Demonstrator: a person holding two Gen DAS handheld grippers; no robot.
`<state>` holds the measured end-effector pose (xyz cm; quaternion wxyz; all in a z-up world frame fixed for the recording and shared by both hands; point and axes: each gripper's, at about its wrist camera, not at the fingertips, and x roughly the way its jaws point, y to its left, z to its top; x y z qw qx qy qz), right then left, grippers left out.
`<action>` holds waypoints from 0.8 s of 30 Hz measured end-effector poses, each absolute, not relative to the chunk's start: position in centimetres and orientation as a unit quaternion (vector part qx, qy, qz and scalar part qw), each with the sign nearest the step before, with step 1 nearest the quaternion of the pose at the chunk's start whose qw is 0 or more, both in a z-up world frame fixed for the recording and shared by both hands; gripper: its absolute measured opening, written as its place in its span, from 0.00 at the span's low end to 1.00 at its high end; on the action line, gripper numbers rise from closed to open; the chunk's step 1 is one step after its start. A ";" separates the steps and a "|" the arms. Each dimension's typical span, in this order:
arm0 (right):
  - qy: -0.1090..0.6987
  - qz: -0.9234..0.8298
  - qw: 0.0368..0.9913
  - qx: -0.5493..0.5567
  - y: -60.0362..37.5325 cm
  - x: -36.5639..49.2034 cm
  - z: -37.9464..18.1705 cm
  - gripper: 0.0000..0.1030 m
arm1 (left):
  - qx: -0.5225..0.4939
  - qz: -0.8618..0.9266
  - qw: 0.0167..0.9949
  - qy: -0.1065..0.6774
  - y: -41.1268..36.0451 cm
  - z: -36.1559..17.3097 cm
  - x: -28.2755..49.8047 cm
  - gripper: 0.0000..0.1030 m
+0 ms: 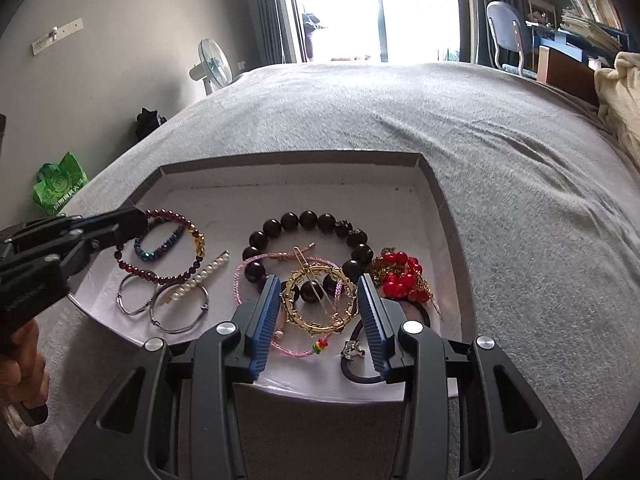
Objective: Organize jewelry
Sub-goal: 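Carry dark bead bracelet with left tool while right tool carries gold hairpin into tray, then open left tool releasing bracelet in tray while right tool releases gold hairpin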
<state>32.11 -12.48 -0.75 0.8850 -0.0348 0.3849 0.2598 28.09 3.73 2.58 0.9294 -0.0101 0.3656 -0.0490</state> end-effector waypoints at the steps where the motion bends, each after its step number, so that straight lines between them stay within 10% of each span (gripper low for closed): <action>1: 0.386 0.259 0.884 -0.036 -12.4 32.2 -0.9 0.39 | -0.010 -0.045 0.928 0.369 3.9 2.3 28.2 0.06; 7: 0.391 0.258 0.883 -0.036 -12.2 32.3 -1.4 0.39 | -0.008 -0.026 0.924 0.380 4.7 1.1 28.3 0.07; 11: 0.387 0.258 0.884 -0.036 -12.2 32.2 -1.3 0.44 | 0.002 -0.006 0.928 0.372 4.6 1.3 27.9 0.38; 24: 0.295 0.266 0.918 -0.004 -15.1 28.0 1.1 0.78 | -0.041 -0.002 0.951 0.307 4.4 3.1 23.1 0.86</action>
